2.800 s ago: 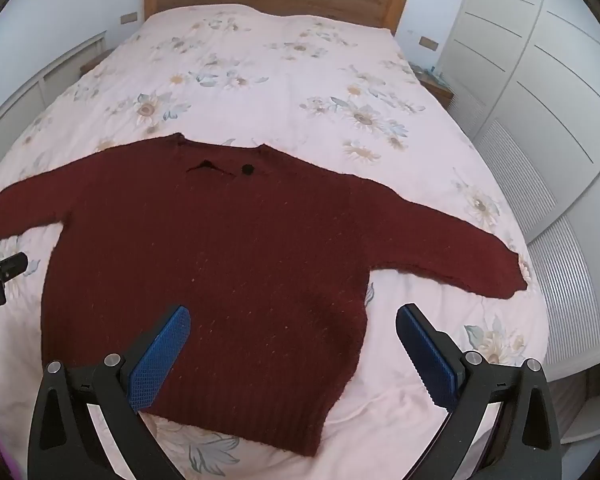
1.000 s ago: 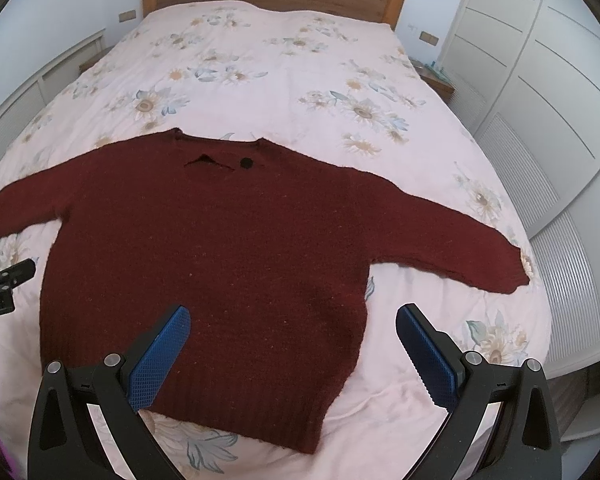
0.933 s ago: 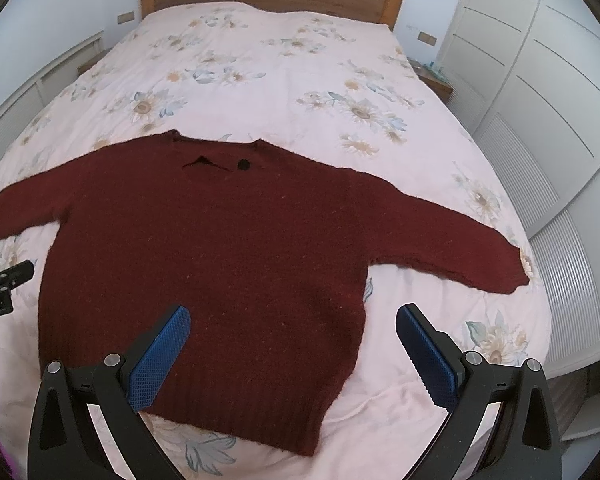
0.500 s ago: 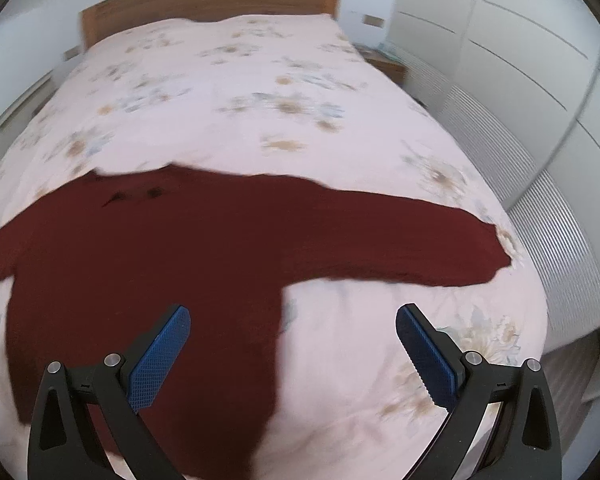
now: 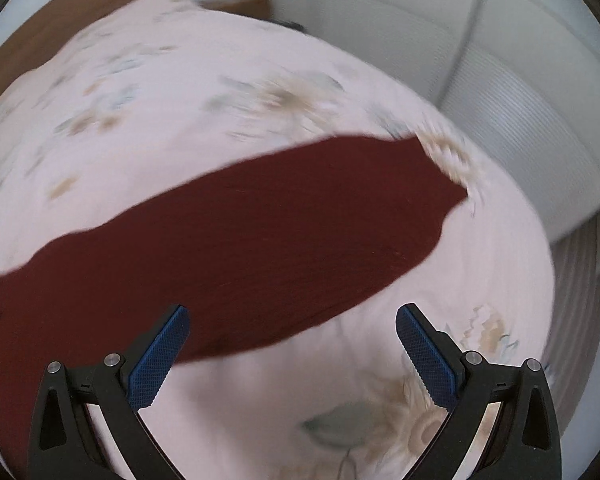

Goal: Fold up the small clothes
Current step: 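Grasp the sweater sleeve cuff with the right gripper and lift it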

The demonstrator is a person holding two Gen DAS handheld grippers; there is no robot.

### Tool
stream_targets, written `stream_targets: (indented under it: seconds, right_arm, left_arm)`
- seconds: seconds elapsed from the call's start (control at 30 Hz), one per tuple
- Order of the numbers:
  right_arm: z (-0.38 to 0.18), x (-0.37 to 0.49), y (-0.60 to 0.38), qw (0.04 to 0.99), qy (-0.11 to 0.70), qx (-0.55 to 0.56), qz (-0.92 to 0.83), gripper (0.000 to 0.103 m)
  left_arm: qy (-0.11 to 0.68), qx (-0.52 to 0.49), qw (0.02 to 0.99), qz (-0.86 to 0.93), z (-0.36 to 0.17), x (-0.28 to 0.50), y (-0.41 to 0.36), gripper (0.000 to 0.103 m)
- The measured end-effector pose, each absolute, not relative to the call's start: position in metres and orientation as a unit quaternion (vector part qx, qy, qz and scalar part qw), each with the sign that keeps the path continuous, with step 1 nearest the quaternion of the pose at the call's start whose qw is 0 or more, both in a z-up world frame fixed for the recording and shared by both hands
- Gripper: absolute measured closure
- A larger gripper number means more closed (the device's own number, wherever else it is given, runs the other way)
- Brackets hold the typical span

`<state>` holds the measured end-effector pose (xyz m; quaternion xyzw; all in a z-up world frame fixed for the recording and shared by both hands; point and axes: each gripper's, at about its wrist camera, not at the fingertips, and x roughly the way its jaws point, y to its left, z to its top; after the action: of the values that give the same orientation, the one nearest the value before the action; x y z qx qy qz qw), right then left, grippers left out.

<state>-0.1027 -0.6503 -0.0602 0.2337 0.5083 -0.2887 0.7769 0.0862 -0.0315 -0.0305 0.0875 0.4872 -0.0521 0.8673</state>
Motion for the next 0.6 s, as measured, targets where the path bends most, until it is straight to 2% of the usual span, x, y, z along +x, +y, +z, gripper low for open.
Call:
stream_targets:
  seconds: [0.17,0.47,0.53,0.6]
  right_arm:
    - [-0.103,-0.108,-0.690,0.743,0.503,0.315,-0.309,0.001]
    - [-0.130,-0.105,-0.712,0.720,0.506,0.345,-0.327,0.003]
    - [-0.129,-0.100,-0.711,0.719,0.514,0.336,-0.326,0.018]
    - [-0.124,-0.094,-0.709,0.724,0.515,0.328,-0.321,0.050]
  left_arm:
    - [0.488,0.076,0.868,-0.054,-0.037,0.094,-0.032,0.001]
    - [0.510,0.069,0.856,-0.051,-0.059,0.102,-0.023,0.001]
    - [0.514,0.073,0.853,-0.051,-0.063,0.103,-0.023,0.001]
    - [0.517,0.072,0.851,-0.049,-0.068,0.103,-0.021,0.001]
